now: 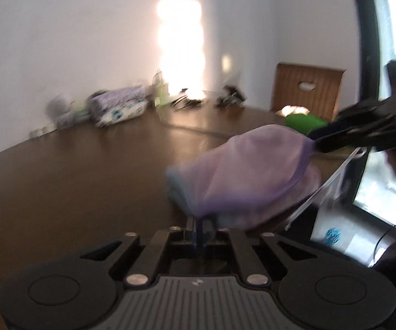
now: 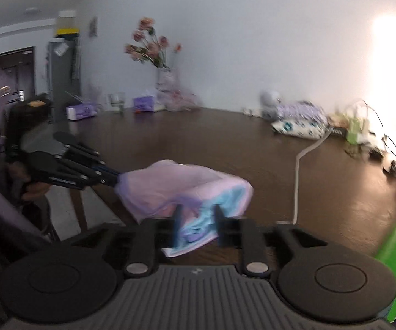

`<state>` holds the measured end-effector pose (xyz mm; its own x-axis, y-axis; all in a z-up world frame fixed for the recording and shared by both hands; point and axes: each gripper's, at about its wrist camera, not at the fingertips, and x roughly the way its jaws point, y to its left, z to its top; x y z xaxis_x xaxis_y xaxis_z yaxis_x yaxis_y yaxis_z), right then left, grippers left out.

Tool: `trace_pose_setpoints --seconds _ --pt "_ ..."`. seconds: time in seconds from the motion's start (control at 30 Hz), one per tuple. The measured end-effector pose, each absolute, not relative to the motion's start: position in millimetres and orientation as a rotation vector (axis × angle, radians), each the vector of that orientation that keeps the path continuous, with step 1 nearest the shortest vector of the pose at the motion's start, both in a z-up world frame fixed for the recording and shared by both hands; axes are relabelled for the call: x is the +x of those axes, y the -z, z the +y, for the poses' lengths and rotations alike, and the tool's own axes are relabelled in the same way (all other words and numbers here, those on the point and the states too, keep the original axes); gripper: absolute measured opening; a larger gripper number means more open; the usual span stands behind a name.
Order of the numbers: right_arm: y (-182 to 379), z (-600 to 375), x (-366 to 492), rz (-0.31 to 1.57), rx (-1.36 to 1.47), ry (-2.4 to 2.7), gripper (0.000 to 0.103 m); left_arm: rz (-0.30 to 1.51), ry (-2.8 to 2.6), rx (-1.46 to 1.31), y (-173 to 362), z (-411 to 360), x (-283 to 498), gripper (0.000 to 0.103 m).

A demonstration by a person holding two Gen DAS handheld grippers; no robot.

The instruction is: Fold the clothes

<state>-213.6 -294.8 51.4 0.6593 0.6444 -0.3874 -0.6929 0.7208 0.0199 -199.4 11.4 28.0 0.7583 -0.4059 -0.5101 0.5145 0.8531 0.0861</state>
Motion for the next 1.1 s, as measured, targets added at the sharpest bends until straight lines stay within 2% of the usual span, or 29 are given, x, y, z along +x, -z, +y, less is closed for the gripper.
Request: trace_pose_setpoints --seconds 0.03,0.1,0.23,0.3,0.47,0.5,0.7,0.77,0.97,1.0,1.03,1.1 --pt "-52 -297 -214 0.376 -0.122 -0.769 0.052 0.504 0.494 0.224 -29 16 -199 0.013" --pt "-52 -297 -212 0.367 -0.107 -0.797 0.052 0.488 0.492 0.173 -36 24 -195 0.027" --pt "-56 -294 -219 0.306 -0.133 -0.818 0.052 0.407 0.606 0.061 -56 40 -197 0.032" --pt "-62 -292 -214 0.269 -0.063 -0.812 0.052 0.344 0.622 0.015 -63 40 -192 0.046" --pt "-48 -257 -186 0.321 -0.036 -0.786 0.049 0.363 0.633 -0.026 -62 3 -154 0.047" --pt "-43 -249 -181 0.342 -0.052 -0.789 0.043 0.386 0.625 -0.021 -58 -6 -147 0.046" --pt "-19 -230 -190 0.368 -0.152 -0.750 0.038 0.492 0.590 0.014 -37 -14 -140 0.045" --pt "-18 -229 -191 0.358 -0.134 -0.731 0.032 0.521 0.571 0.025 -30 -10 -142 0.044" --pt "-21 -220 -203 0.306 -0.221 -0.735 0.031 0.549 0.549 0.000 -25 3 -152 0.044" --pt "-25 -223 -207 0.282 -0.216 -0.747 0.038 0.548 0.549 0.008 -26 3 -153 0.044" --pt "-30 -225 -208 0.260 -0.207 -0.749 0.050 0.545 0.554 0.018 -27 3 -156 0.044" --pt "-35 -227 -205 0.250 -0.192 -0.750 0.060 0.537 0.559 0.036 -27 4 -158 0.045"
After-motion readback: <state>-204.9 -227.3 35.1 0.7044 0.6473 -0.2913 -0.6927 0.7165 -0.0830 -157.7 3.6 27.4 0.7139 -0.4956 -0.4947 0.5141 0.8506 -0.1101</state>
